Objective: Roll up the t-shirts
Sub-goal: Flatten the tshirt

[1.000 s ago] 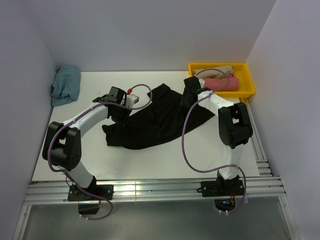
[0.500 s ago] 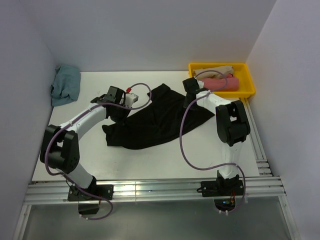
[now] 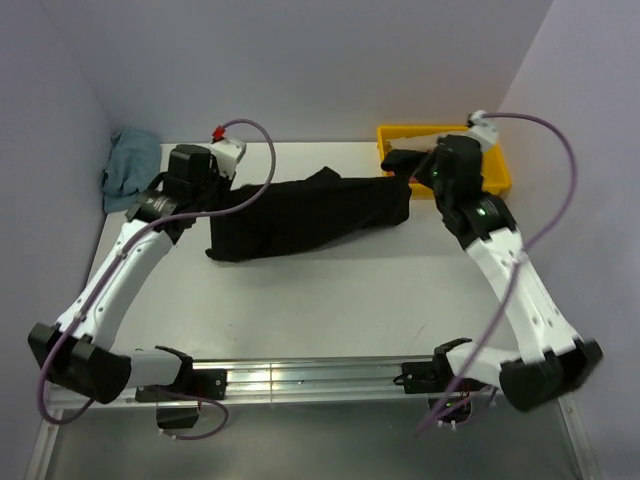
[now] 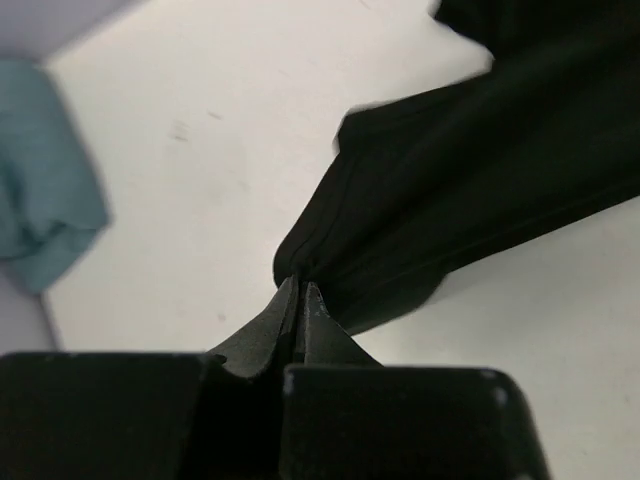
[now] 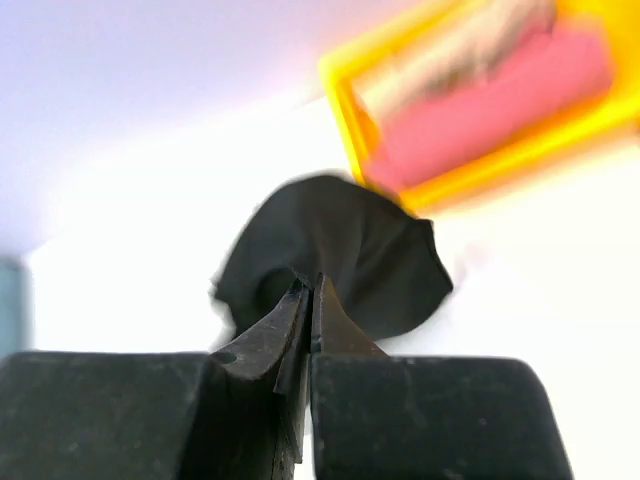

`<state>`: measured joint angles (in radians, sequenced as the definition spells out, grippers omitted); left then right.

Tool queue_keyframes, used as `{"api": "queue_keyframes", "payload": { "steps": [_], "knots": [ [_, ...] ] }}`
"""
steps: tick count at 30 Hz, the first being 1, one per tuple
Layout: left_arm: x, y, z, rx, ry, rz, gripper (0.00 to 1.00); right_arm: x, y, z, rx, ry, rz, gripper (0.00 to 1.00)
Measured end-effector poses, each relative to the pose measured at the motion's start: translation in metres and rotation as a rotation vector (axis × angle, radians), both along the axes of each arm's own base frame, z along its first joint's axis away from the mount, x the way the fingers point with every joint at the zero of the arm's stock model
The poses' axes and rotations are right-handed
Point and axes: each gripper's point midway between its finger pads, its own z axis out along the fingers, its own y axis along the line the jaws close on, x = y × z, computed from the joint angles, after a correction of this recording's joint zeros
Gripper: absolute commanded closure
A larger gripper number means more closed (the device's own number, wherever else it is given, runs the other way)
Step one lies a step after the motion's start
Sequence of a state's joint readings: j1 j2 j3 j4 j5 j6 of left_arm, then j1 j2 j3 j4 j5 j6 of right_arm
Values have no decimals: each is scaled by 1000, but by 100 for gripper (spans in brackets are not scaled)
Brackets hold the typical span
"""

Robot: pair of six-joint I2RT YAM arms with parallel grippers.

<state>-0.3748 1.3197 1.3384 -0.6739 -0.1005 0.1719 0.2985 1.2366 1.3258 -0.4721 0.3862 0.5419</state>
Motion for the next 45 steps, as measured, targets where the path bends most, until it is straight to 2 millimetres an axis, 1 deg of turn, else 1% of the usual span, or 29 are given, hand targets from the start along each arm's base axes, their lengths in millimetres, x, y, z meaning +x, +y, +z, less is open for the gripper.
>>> {"api": "queue_keyframes", "payload": {
  "steps": [1,2,5,8,12,14,16,17,19,21,22,23,26,28,29,30,32,33,35,36,37,39,40,41,42,44,45],
  "knots": [
    [-1,6,17,0,-49,22,100,-11,-4,19,16,-52,-7,100],
    [-3,12,33,2,-97,45,100,-26,-11,44,34,-121,-17,100],
    [-10,29,79,2,-230,100,100,-66,-25,97,79,-280,-24,100],
    [-20,41,126,-15,-363,140,100,-95,-33,133,107,-387,-18,100],
    [-39,52,177,-58,-500,163,100,-131,-35,177,144,-517,34,100],
    [-51,57,199,-84,-561,167,100,-144,-34,194,153,-561,62,100],
    [-59,61,214,-97,-602,167,100,-151,-33,212,157,-596,85,100],
    [-61,62,220,-99,-617,166,100,-153,-32,224,157,-617,98,100],
    [-64,63,228,-101,-639,164,100,-150,-28,239,154,-635,114,100],
    [-57,61,225,-81,-628,159,100,-138,-22,249,144,-637,129,100],
    [-55,60,223,-76,-623,157,100,-128,-18,252,137,-627,134,100],
    [-48,57,217,-60,-604,153,100,-114,-14,254,126,-612,140,100],
    [-19,47,192,-4,-531,139,100,-64,5,254,92,-561,166,100],
    [6,42,167,35,-464,131,99,-28,18,249,68,-526,183,100],
    [22,38,152,50,-426,122,100,-7,26,244,56,-507,193,100],
    [38,38,135,66,-384,122,100,14,33,234,42,-473,201,100],
    [69,43,107,86,-314,134,100,62,50,218,15,-430,220,100],
    [90,49,97,90,-292,153,100,89,60,207,0,-404,235,100],
    [131,64,76,91,-257,193,100,131,74,200,-16,-411,251,100],
    [150,72,71,88,-250,216,100,154,82,188,-26,-407,258,100],
    [171,82,67,79,-251,241,100,172,88,176,-36,-404,263,100],
    [205,101,66,62,-265,288,100,193,94,151,-57,-379,268,100],
    [223,111,71,47,-292,311,100,199,95,138,-66,-362,270,100],
    [235,120,75,35,-313,330,100,204,96,127,-77,-349,271,100],
    [245,129,80,22,-335,349,100,208,97,121,-84,-352,273,100],
    [249,144,85,10,-359,373,100,211,98,118,-90,-358,275,100],
    [247,150,88,3,-366,381,100,210,98,122,-89,-372,276,100]
  ]
}}
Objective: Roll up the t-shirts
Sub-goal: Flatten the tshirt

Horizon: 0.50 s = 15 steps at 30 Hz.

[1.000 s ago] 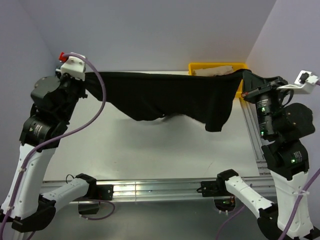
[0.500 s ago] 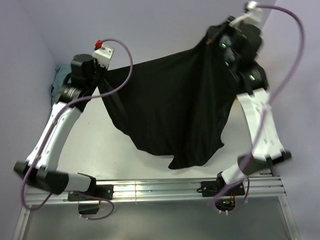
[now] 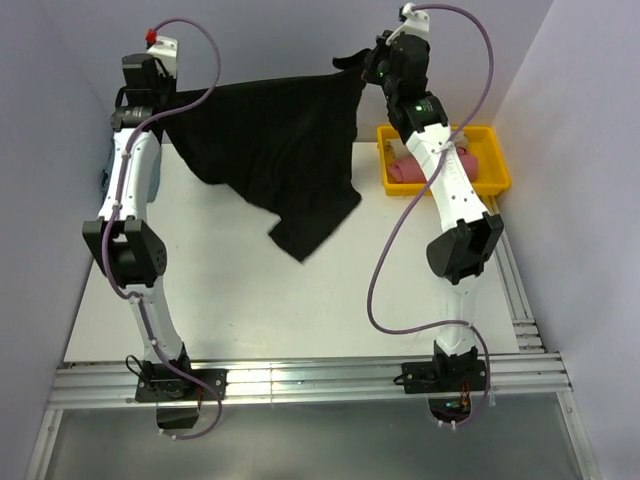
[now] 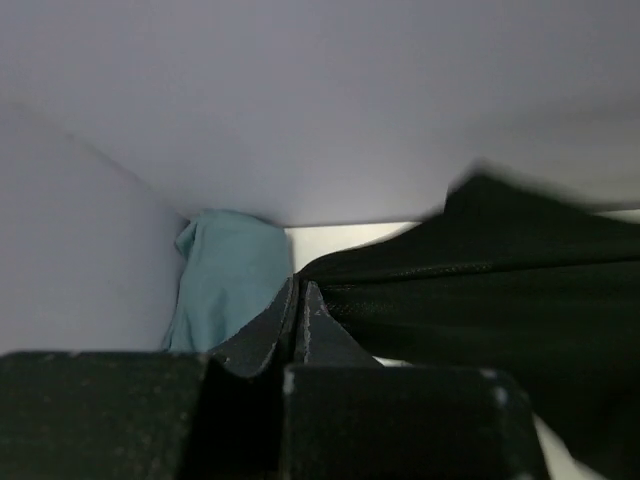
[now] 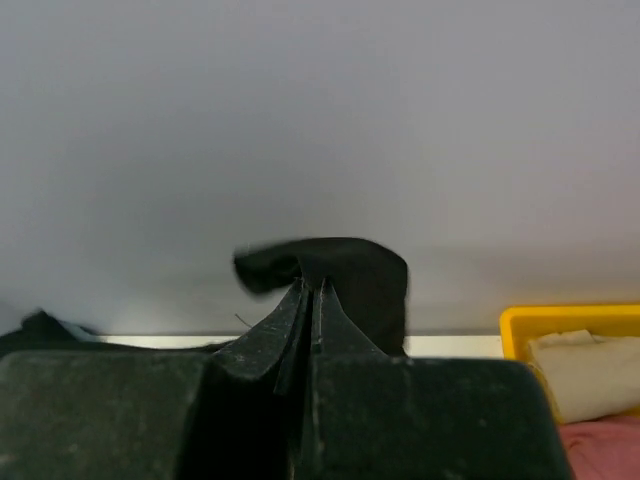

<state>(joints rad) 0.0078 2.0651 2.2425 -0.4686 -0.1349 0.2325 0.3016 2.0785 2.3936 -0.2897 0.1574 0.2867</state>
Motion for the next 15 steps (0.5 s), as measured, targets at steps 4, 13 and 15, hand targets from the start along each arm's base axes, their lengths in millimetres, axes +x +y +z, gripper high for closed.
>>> {"api": "queue_keyframes", "payload": {
  "steps": [4,13,15],
  "knots": [
    [-36,9,-8,-17,10,1,100,-25,-5,19,10,-31,10,100],
    [-133,-9,-49,-33,95,-80,100,-146,-39,0,79,0,-4,100],
    [-152,-12,-71,-29,141,-103,100,-163,-43,-32,104,52,-11,100]
  ]
}}
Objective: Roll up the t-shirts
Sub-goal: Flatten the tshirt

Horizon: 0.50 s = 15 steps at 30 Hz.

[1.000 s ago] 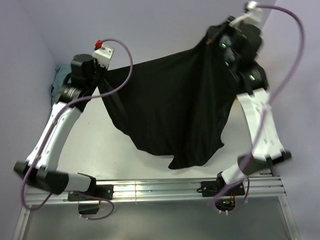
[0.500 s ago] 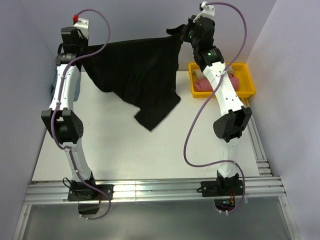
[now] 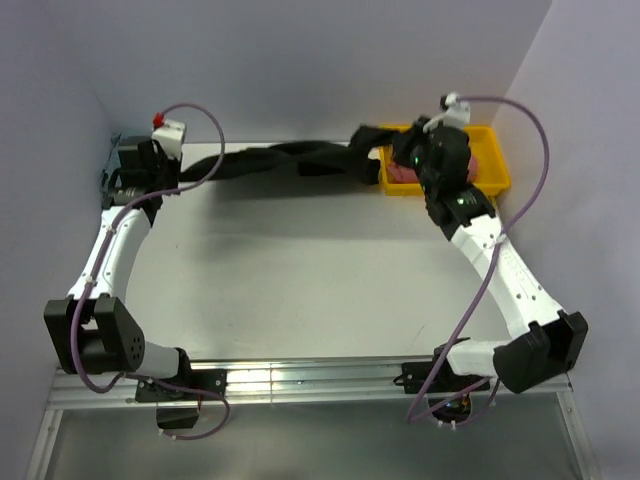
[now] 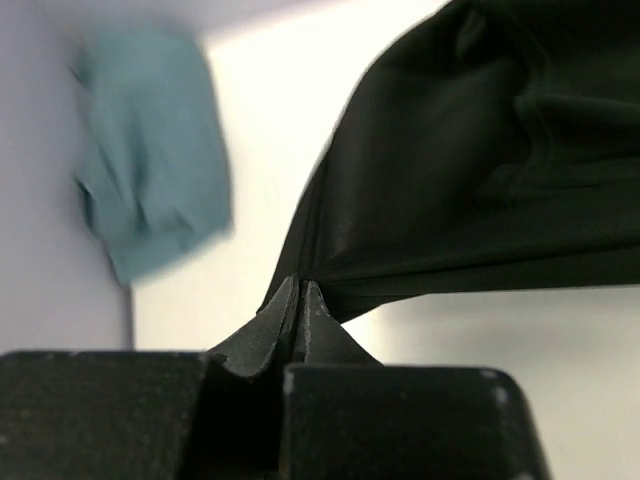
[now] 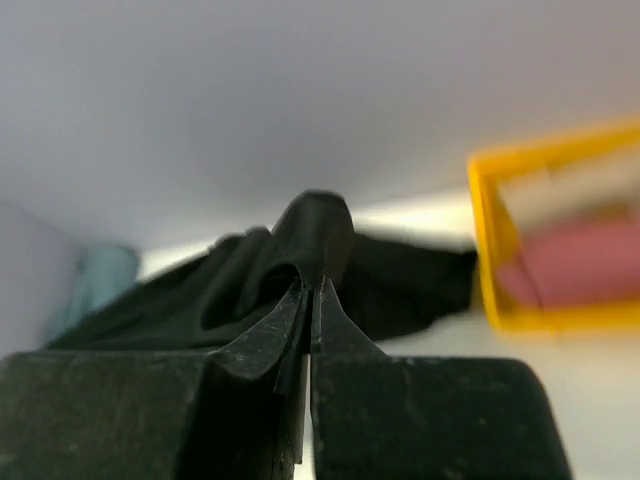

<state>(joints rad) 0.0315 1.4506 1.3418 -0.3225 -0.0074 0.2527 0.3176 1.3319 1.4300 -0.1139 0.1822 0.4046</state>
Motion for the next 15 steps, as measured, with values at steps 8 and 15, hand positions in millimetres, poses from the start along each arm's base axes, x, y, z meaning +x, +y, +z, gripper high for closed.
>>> {"api": "queue_keyframes", "payload": {
  "steps": [8,15],
  "knots": [
    [-98,-12,-139,-3,353,-108,100,-91,-11,-251,92,507,-41,100],
    [-164,-20,-206,-18,577,-183,75,-156,6,-341,132,749,-46,100]
  ]
}}
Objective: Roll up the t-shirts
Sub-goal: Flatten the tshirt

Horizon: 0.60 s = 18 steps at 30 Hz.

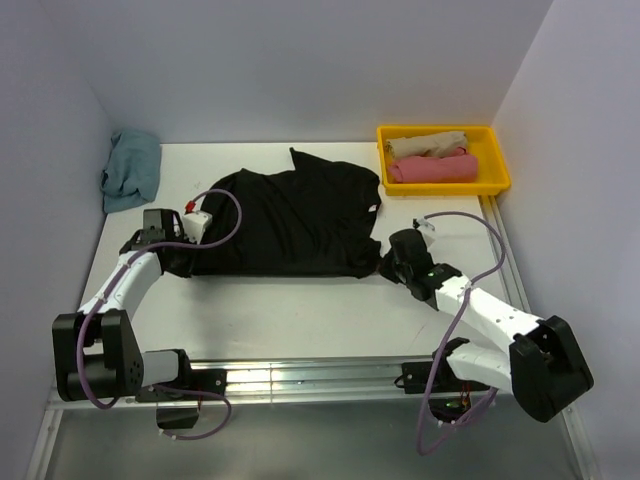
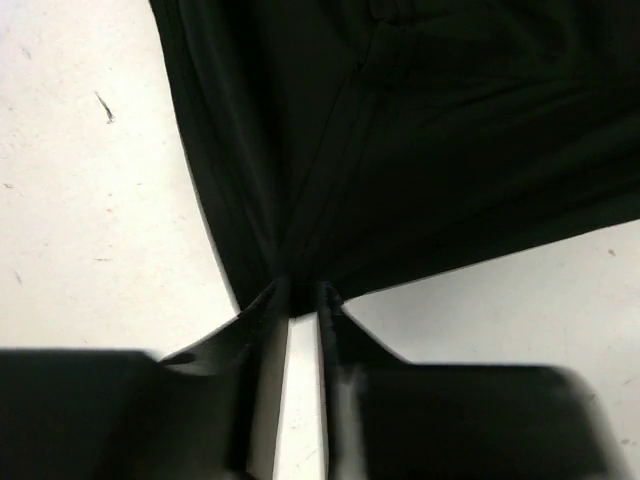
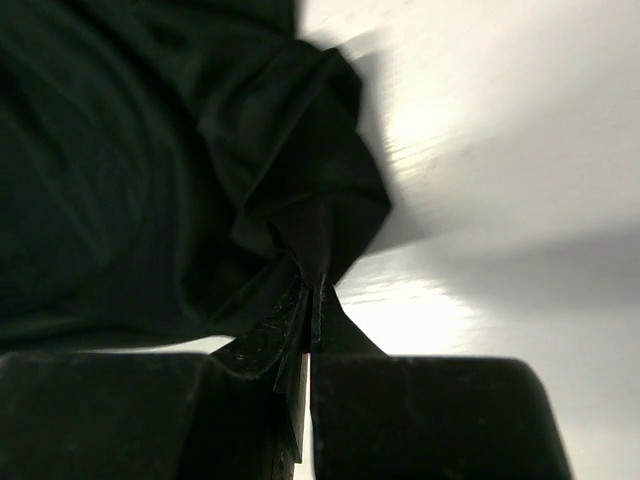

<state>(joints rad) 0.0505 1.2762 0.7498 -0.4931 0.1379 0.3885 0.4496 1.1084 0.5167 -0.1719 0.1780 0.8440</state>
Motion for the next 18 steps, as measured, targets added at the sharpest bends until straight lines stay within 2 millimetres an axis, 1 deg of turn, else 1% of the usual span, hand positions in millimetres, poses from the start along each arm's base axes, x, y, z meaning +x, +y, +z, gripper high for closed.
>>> {"api": "queue_keyframes", "payload": {
  "steps": [1,3,5,6,7,9,10,13,14,15,18],
  "knots": [
    [-3,0,-2,-1,10,-9,70,-1,6,1,11,-4,3,100],
    [-3,-1,-2,-4,11,-19,56,-4,16,3,37,-9,7,100],
    [-4,-2,-2,-11,14,-25,47,-10,23,0,60,-10,12,100],
    [-5,-3,-2,-13,18,-26,41,-14,24,-2,67,-5,10,96],
    [-7,-3,-2,-16,21,-28,40,-19,24,-6,69,5,5,89],
    [-10,-5,0,-30,30,-32,40,-25,23,-10,70,15,-3,82],
    [-10,-7,2,-38,31,-36,40,-27,23,-10,72,17,-9,74],
    [-7,-13,10,-66,28,-55,41,-32,19,-6,77,2,-23,69],
    [-4,-16,17,-84,21,-69,40,-33,18,-3,82,-9,-27,63],
    [-3,-17,19,-87,19,-73,40,-34,18,-1,84,-16,-28,63],
    [2,-26,31,-125,16,-119,36,-38,16,3,91,-30,-33,62]
  ]
}}
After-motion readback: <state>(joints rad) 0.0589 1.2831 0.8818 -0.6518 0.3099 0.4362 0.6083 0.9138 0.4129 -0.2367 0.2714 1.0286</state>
